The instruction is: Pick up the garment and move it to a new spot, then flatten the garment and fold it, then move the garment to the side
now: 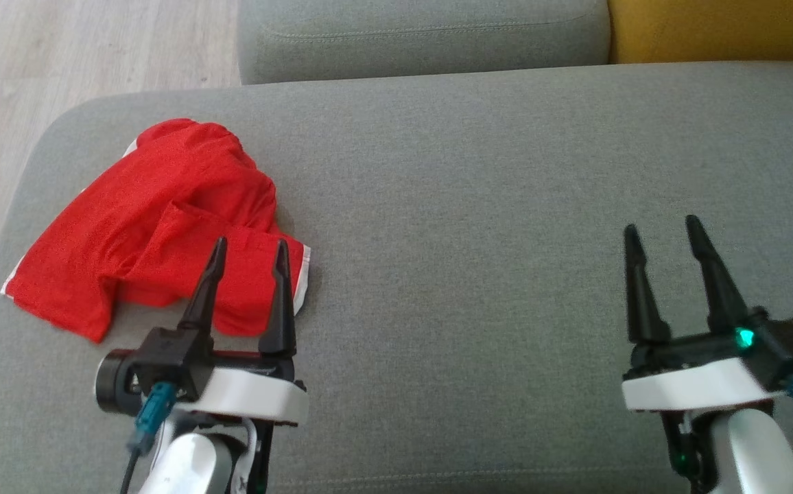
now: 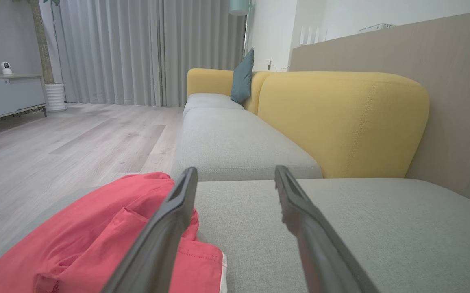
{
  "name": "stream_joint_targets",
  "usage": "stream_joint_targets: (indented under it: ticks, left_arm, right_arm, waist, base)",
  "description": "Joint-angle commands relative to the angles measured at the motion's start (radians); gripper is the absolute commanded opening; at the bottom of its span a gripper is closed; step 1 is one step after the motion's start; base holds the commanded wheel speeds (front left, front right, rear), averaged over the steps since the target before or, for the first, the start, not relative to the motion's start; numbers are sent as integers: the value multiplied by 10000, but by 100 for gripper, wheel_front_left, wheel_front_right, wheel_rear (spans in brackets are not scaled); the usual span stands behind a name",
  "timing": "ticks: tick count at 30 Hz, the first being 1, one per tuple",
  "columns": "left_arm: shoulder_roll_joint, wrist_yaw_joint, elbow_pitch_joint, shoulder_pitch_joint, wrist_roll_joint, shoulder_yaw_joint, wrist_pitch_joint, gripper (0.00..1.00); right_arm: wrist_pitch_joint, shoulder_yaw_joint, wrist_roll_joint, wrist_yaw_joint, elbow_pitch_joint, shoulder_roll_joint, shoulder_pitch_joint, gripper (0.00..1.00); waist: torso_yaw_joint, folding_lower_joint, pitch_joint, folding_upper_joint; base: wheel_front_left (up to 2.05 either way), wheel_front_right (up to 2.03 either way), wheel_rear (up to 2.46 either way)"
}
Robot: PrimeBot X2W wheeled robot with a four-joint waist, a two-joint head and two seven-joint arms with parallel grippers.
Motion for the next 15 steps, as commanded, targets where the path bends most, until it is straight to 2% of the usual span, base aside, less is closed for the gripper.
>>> stream_joint_targets:
  ticks: [1,6,8,15]
  left_arm:
    - [44,69,-468,-534,226,326,-154,100]
    - [-246,-149,-666,-335,316,704,-300,100]
    - [-452,-383,-730,-198,478,996,-388,100]
    - [-764,-930,-549,46,1221,1427,-559,100]
  right_arm:
    - [-149,181,176,68,-411,-84,-285,100]
    - [-296,-49,1082,71,-358,-88,-261,100]
    - [-385,-136,1365,73,-210,-90,-251,100]
    - [-557,-119,1362,77,233,-95,-211,100]
  waist:
    - [8,0,5,0]
    - [48,0,23,0]
    - [69,0,26,0]
    - [75,0,-14,0]
  base:
    - [0,0,0]
    - [0,0,0]
    - [0,0,0]
    - [0,0,0]
